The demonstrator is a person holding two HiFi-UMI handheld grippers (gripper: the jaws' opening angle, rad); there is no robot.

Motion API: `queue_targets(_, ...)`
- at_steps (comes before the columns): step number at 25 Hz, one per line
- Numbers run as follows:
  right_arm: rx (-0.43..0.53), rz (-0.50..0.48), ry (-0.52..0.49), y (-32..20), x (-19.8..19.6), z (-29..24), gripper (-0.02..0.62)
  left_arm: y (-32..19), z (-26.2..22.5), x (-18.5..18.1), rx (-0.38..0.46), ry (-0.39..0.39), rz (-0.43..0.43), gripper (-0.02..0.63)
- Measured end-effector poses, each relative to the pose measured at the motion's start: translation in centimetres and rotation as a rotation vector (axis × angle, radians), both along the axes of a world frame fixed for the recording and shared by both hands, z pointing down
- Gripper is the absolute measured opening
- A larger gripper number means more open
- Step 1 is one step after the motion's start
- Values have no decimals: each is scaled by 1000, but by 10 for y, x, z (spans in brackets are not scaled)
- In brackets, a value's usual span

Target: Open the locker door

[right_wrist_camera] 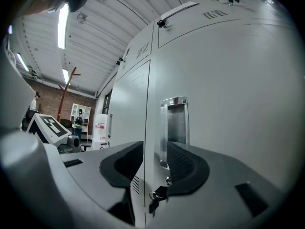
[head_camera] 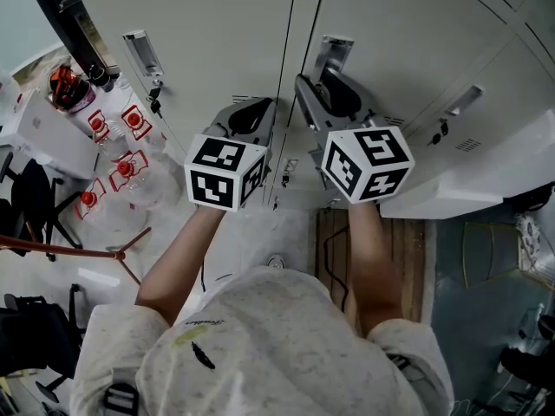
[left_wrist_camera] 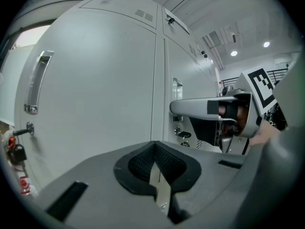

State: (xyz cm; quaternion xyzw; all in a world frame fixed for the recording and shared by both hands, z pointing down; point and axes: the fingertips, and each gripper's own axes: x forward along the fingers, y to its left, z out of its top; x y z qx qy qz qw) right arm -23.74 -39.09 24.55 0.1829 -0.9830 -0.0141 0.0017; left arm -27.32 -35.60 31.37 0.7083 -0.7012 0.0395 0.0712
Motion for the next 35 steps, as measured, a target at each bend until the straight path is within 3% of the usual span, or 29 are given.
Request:
queue_targets(23, -20, 37, -20, 38, 37, -2, 138, 36, 7, 24, -19, 18, 92, 6)
queue_targets(35, -10, 60, -48, 63, 70, -3, 137, 45, -1, 57, -6, 14, 181, 6)
